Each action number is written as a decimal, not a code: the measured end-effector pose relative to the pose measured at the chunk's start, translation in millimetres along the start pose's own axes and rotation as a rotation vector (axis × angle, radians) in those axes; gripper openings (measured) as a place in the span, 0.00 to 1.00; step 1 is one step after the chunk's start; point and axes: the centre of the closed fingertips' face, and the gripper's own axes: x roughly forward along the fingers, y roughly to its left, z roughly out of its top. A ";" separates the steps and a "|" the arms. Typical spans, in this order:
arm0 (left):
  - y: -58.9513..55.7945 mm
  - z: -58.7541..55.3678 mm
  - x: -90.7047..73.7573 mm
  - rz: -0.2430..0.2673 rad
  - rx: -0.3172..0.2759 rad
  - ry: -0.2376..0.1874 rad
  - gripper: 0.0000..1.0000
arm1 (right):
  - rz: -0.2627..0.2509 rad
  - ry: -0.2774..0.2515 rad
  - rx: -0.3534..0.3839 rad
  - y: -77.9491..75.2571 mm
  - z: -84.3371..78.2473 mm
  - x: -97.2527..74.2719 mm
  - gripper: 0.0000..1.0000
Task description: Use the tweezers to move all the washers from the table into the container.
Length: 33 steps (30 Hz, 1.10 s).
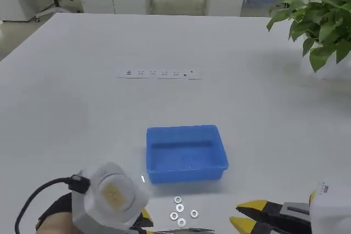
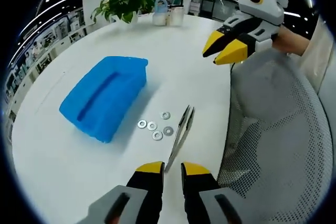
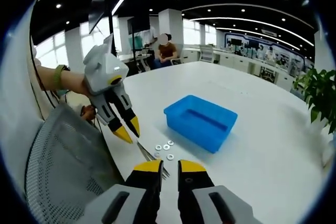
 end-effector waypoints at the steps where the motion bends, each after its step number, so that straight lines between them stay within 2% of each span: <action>1: 0.1 -2.0 2.4 -0.003 0.029 0.020 0.08 | -0.001 0.006 -0.003 -0.1 -1.2 0.3 0.07; 3: 1.2 -5.7 5.1 0.004 0.085 0.054 0.06 | -0.003 0.017 -0.008 -0.6 -3.2 1.2 0.06; 7: 2.0 -10.5 10.3 0.007 0.154 0.099 0.04 | -0.003 0.029 -0.011 -1.8 -5.2 3.0 0.06; 14: 0.2 -8.3 15.5 -0.016 0.174 0.097 0.00 | 0.006 0.036 -0.021 -3.8 -3.6 5.7 0.05; 19: -2.7 -0.5 10.2 -0.024 0.207 0.064 0.00 | 0.013 0.036 -0.034 -4.0 -1.4 6.9 0.03; 23: -6.5 10.3 -2.7 -0.021 0.232 0.022 0.00 | 0.017 0.039 -0.047 -3.0 -1.1 7.9 0.03; 26: -11.0 21.5 -14.0 -0.024 0.225 -0.018 0.00 | 0.023 0.041 -0.055 -2.0 -2.2 9.5 0.03; 33: -21.8 46.5 -35.3 -0.028 0.228 -0.085 0.00 | 0.043 0.044 -0.090 2.3 -0.8 11.2 0.05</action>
